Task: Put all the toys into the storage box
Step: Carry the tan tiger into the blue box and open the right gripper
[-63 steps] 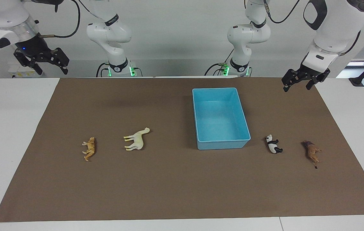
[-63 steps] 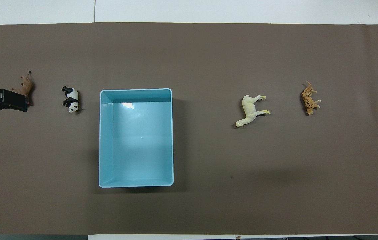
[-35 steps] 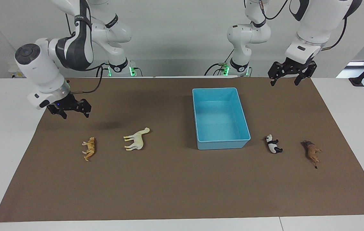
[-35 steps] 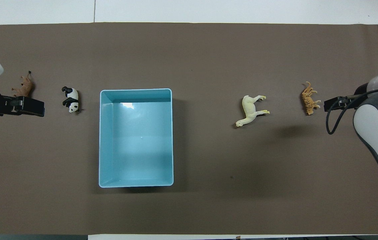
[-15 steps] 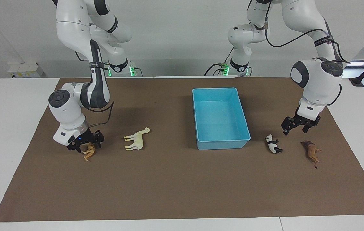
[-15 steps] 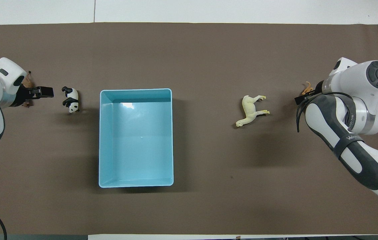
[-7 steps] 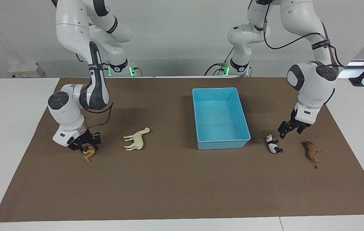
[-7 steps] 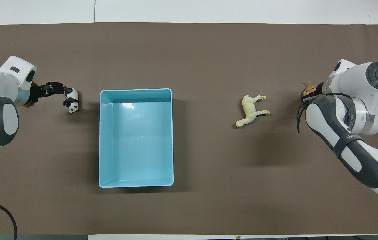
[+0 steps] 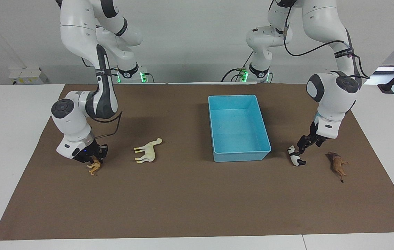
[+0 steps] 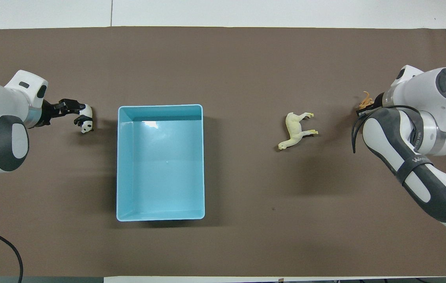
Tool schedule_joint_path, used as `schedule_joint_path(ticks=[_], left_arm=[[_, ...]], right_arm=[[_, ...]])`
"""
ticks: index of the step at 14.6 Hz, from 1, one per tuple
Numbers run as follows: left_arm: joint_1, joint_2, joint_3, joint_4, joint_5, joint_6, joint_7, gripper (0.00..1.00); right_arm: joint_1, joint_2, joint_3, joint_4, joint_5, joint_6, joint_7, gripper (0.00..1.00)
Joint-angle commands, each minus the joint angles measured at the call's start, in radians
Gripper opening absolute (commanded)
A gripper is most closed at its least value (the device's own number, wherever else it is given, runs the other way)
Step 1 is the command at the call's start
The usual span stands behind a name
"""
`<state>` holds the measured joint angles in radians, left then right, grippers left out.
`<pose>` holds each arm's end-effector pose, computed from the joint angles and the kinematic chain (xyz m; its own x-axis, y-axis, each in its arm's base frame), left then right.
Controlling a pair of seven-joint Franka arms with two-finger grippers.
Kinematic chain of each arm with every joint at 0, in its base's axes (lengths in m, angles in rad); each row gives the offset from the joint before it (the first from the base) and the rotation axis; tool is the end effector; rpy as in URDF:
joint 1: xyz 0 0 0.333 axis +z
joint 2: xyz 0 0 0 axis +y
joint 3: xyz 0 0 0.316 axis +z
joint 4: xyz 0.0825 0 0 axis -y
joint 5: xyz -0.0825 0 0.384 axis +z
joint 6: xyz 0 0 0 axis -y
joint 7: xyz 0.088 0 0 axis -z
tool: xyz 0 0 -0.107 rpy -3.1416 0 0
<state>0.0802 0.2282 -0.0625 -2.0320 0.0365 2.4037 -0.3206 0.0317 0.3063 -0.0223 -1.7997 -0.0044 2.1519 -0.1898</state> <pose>0.6029 0.0121 0.3485 0.9404 0.3095 0.1405 0.3082 -0.9508 0.0319 0.6391 0.0068 0.3817 0.9785 0.2016 0.0431 0.2009 -0.9794 0.0190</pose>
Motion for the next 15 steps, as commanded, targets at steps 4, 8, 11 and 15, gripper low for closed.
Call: schedule_joint_path(ticks=[4,8,11,15], left_arm=[[-0.065,0.026,0.009,-0.014,-0.003,0.051,-0.103,1.00],[-0.074,0.065,0.009,-0.013,0.048,0.077,-0.104,1.00],[-0.079,0.066,0.009,-0.020,0.054,0.072,-0.107,0.97],[-0.065,0.065,0.009,-0.025,0.056,0.077,-0.106,0.00]], right_arm=[[0.271,0.003,0.042,0.368,0.024,-0.335,0.587,0.00],[0.549,0.034,0.042,0.431,0.040,-0.218,1.201,0.00],[0.646,0.059,0.042,0.393,0.049,-0.088,1.331,0.00],[0.755,0.186,0.041,0.364,0.037,0.129,1.466,0.00]])
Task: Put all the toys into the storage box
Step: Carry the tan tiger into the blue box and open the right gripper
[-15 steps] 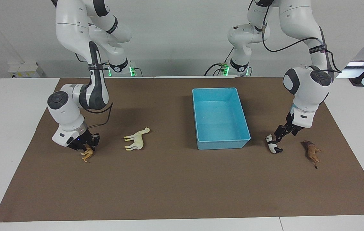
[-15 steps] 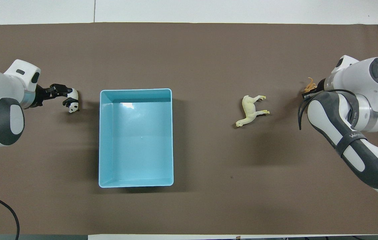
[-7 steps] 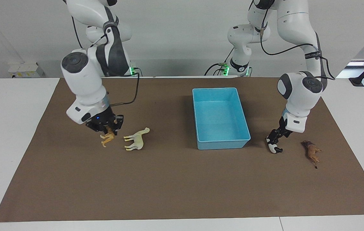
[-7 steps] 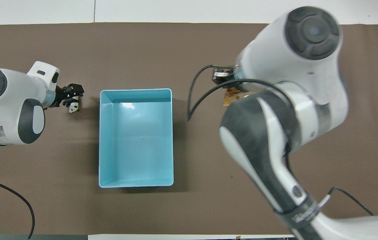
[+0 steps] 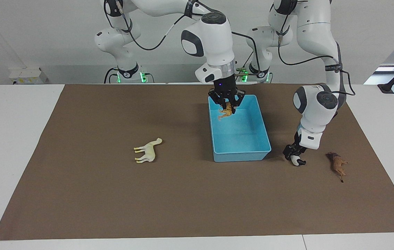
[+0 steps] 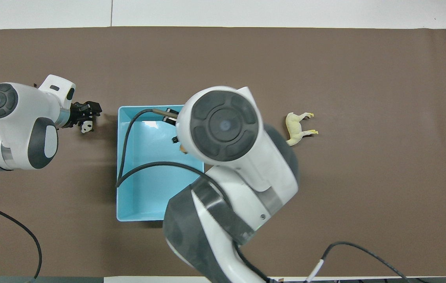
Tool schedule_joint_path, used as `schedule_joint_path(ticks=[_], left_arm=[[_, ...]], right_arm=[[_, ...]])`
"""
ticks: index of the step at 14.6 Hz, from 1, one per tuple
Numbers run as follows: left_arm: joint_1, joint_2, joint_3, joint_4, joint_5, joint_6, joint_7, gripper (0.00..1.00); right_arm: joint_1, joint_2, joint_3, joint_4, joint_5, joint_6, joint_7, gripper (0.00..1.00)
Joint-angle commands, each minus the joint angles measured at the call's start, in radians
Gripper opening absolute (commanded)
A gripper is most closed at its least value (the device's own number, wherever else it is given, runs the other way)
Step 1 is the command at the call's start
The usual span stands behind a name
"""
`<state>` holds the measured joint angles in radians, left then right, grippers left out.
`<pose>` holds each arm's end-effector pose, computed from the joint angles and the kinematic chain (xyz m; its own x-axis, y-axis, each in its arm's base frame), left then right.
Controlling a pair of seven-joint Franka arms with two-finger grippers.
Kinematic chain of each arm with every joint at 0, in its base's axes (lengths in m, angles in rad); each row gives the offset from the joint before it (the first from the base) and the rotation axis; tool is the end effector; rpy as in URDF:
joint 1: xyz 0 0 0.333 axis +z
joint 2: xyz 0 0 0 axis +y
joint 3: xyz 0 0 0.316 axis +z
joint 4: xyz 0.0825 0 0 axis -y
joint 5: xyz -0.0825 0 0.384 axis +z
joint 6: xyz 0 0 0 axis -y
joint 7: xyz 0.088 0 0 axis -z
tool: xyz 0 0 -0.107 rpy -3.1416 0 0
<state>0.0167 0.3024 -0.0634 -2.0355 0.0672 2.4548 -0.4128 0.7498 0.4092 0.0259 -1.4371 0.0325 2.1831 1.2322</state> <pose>0.6059 -0.0271 0.3073 0.9419 0.3140 0.1189 0.3140 -0.9492 0.0199 0.5095 0.4970 0.4932 0.8818 -0.4663 0.0704 -0.4216 -0.8465 -0.3251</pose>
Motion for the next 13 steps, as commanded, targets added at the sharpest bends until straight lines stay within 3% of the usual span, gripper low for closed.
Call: schedule_joint_path(ticks=[1,2,3,4,7,10,13], left_arm=[[0.000,-0.009,0.010,-0.019,0.023,0.023,-0.015,0.00],[0.002,-0.009,0.010,-0.008,0.025,0.012,-0.014,0.00],[0.003,-0.011,0.010,0.004,0.025,-0.003,-0.009,0.00],[0.006,-0.015,0.010,0.035,0.025,-0.049,-0.008,0.00],[-0.007,-0.041,0.005,0.217,0.020,-0.302,-0.015,0.00],[-0.070,-0.086,-0.012,0.345,0.011,-0.523,-0.099,0.00],[-0.194,-0.156,-0.019,0.342,0.011,-0.591,-0.288,0.00]], right_arm=[[0.039,0.100,-0.007,-0.006,0.000,0.131,0.047,0.00],[0.039,0.115,-0.007,-0.005,0.006,0.148,0.052,0.00],[0.040,0.120,-0.006,-0.005,0.012,0.147,0.082,0.12],[0.045,0.119,-0.007,-0.005,0.003,0.133,0.129,0.97],[0.042,0.114,-0.009,0.009,-0.003,0.075,0.158,1.00],[0.017,0.082,-0.026,0.036,-0.017,-0.064,0.145,1.00],[-0.108,0.002,-0.047,0.027,-0.042,-0.268,-0.162,1.00]])
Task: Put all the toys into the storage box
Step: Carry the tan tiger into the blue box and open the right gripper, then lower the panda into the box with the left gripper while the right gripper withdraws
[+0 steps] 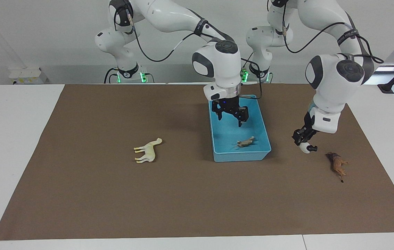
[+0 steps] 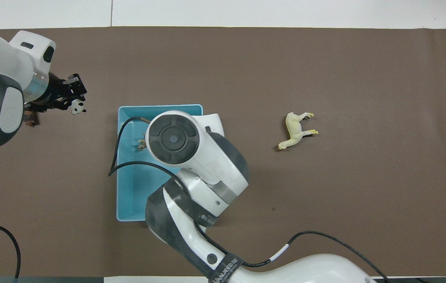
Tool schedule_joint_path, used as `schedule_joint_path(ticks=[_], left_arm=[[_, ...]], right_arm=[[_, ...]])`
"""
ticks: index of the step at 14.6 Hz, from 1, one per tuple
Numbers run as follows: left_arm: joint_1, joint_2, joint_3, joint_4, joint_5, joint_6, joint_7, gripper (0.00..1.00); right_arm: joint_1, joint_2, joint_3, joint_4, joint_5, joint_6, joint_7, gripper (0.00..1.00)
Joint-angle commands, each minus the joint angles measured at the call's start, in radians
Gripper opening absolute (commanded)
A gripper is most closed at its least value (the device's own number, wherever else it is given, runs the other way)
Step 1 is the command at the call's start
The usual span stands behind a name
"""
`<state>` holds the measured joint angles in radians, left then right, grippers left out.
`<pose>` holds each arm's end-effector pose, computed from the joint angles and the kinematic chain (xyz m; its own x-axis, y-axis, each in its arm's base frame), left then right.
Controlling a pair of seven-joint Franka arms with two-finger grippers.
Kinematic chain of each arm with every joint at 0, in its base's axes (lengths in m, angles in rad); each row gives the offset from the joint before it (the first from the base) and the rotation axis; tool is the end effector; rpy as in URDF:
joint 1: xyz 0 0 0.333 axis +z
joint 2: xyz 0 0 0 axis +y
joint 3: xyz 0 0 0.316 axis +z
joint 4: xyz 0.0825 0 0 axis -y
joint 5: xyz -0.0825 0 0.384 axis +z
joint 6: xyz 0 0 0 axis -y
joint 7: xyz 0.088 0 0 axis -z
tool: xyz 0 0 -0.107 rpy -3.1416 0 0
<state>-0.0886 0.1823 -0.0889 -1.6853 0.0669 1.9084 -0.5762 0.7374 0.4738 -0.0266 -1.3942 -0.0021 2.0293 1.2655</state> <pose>0.6137 -0.1017 0.4926 0.9273 0.3694 0.0606 0.3710 -0.9284 -0.0177 0.5381 0.4677 0.4516 0.8485 -0.5256 0.0618 -0.5129 -0.8454 -0.1490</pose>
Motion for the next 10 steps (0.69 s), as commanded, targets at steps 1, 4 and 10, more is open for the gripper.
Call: schedule_joint_path(ticks=[1,4,10], left_arm=[[-0.141,-0.046,0.005,-0.011,0.011,-0.058,-0.192,0.00],[-0.256,-0.066,0.005,-0.045,0.011,-0.063,-0.316,0.00],[-0.284,-0.090,0.006,-0.089,0.011,-0.081,-0.306,1.00]], right_arm=[[-0.137,-0.070,0.005,-0.017,-0.007,-0.159,-0.318,1.00],[-0.258,-0.119,0.004,-0.161,-0.059,-0.141,-0.622,1.00],[-0.414,-0.205,0.004,-0.591,-0.065,0.330,-0.966,1.00]])
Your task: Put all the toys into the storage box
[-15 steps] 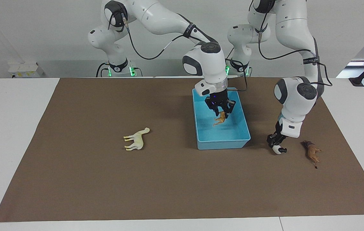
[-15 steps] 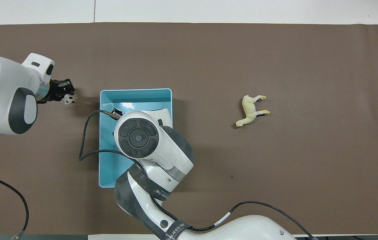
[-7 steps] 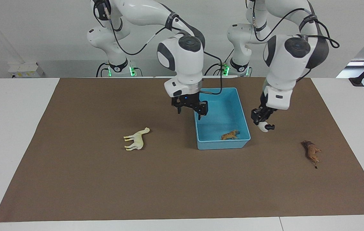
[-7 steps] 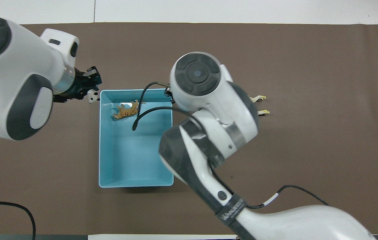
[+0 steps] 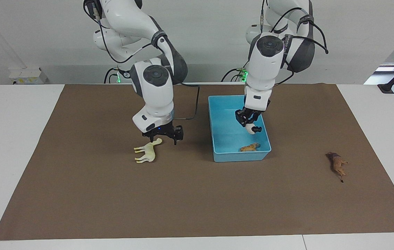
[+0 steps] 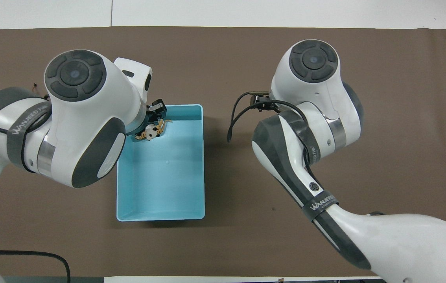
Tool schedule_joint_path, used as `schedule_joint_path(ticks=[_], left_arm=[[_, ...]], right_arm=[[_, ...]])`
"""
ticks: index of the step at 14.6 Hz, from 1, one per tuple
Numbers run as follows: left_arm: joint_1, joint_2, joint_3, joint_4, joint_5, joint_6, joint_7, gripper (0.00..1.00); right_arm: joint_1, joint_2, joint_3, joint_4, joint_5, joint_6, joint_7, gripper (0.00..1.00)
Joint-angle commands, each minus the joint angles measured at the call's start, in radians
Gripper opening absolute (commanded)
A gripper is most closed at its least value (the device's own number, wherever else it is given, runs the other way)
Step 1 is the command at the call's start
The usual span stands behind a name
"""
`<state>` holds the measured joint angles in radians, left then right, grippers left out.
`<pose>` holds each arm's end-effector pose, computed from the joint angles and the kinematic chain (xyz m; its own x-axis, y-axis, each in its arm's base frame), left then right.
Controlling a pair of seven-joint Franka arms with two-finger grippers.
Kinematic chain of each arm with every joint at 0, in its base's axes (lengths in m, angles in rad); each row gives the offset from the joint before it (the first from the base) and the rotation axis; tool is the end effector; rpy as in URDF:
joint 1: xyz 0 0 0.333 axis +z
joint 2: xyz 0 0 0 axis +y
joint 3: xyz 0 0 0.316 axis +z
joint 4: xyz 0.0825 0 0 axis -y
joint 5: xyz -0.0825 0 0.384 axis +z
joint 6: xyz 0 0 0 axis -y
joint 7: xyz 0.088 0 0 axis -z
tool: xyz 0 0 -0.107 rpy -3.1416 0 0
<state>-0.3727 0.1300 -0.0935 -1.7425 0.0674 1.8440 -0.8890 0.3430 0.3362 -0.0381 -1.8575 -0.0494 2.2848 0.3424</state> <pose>0.5384 -0.2623 0.4913 0.9194 0.3927 0.0227 0.3934 -0.9177 -0.0549 0.6099 0.1924 0.3487 0.9947 -0.0031 0.1026 -0.0051 -0.9998 0.0193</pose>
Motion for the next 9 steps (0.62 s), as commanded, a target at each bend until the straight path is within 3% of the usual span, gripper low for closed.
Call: schedule_joint_path(ticks=[1,4,6,9], left_arm=[[0.011,-0.038,0.017,-0.026,0.011,-0.013,0.019,1.00],[0.220,-0.027,0.020,-0.015,0.015,0.026,0.365,1.00],[0.377,-0.018,0.020,-0.018,0.015,0.113,0.572,1.00],[0.512,0.045,0.020,-0.022,0.015,0.234,0.821,1.00]], right_arm=[[-0.019,-0.062,0.015,-0.131,-0.018,0.076,-0.042,1.00],[-0.019,-0.043,0.015,-0.135,-0.020,0.105,-0.045,1.00],[-0.022,-0.034,0.015,-0.202,-0.021,0.232,-0.068,1.00],[-0.038,-0.023,0.015,-0.226,-0.021,0.275,-0.080,1.00]])
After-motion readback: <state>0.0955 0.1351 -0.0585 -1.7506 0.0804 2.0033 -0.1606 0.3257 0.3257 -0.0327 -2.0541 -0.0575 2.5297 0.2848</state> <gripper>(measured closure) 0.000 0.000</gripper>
